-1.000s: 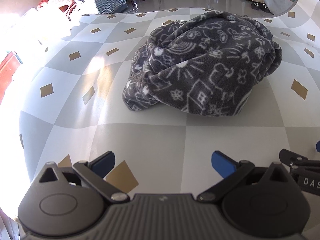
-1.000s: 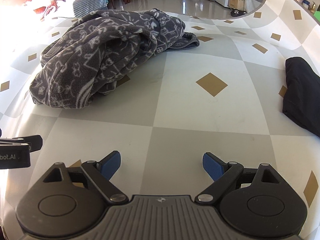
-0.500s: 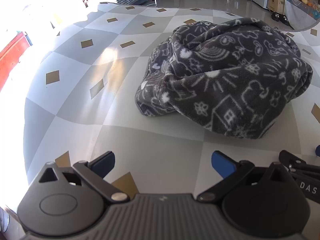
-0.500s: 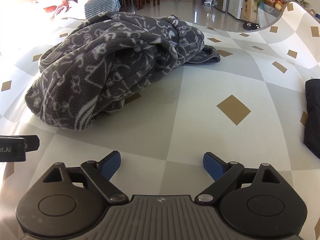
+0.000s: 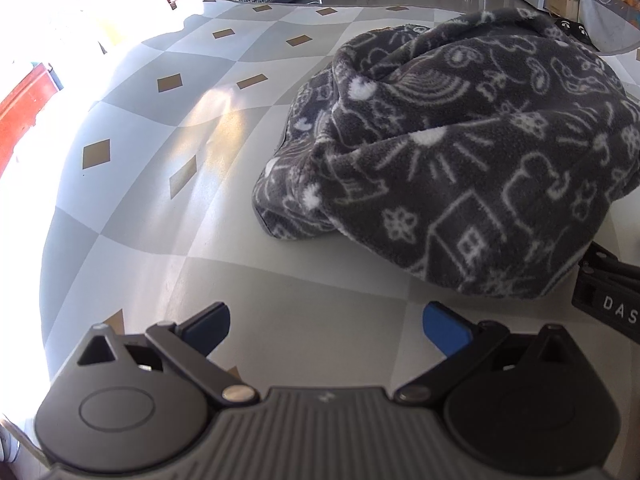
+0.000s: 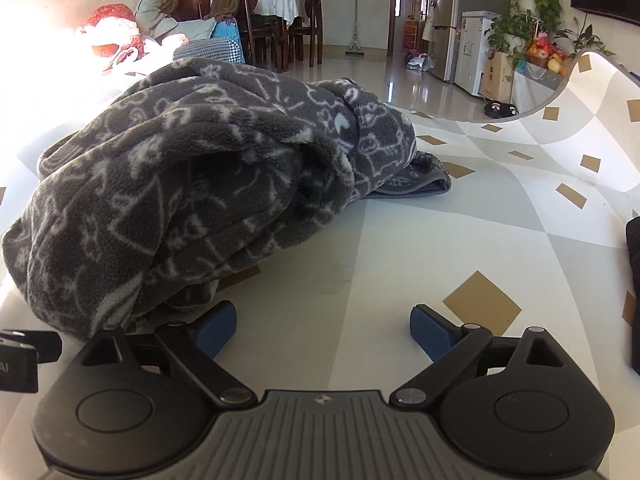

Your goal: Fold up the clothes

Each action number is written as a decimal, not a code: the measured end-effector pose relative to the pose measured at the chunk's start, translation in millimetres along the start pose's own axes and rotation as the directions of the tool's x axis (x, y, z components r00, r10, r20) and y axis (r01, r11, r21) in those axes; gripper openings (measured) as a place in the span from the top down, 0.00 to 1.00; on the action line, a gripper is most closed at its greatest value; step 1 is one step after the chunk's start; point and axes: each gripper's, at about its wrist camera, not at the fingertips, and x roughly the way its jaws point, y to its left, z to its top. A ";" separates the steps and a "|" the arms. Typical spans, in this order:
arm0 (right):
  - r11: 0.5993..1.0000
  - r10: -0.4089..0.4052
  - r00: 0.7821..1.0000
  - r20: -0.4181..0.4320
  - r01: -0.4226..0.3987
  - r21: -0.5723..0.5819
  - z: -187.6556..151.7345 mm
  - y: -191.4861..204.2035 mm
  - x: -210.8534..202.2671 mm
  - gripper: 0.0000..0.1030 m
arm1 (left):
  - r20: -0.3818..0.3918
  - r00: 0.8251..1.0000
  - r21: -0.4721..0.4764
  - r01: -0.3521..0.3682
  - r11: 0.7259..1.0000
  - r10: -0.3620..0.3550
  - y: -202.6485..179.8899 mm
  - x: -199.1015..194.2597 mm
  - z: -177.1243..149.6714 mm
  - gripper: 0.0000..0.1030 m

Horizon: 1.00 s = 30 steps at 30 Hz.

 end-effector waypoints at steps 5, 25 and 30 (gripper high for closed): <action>1.000 0.023 1.000 0.000 -0.023 -0.015 7.0 -0.5 10.4 0.03 | 0.023 1.000 0.015 0.007 1.000 -0.008 -7.3 2.9 2.7 0.00; 0.998 0.046 0.999 0.017 -0.045 -0.035 6.3 -4.4 19.6 0.00 | 0.044 0.997 0.028 0.057 0.998 -0.058 -20.5 5.8 12.9 0.00; 0.998 0.046 0.999 0.017 -0.045 -0.035 6.0 -4.4 19.4 0.00 | 0.038 0.997 0.028 0.062 0.998 -0.063 -19.8 8.4 13.0 0.00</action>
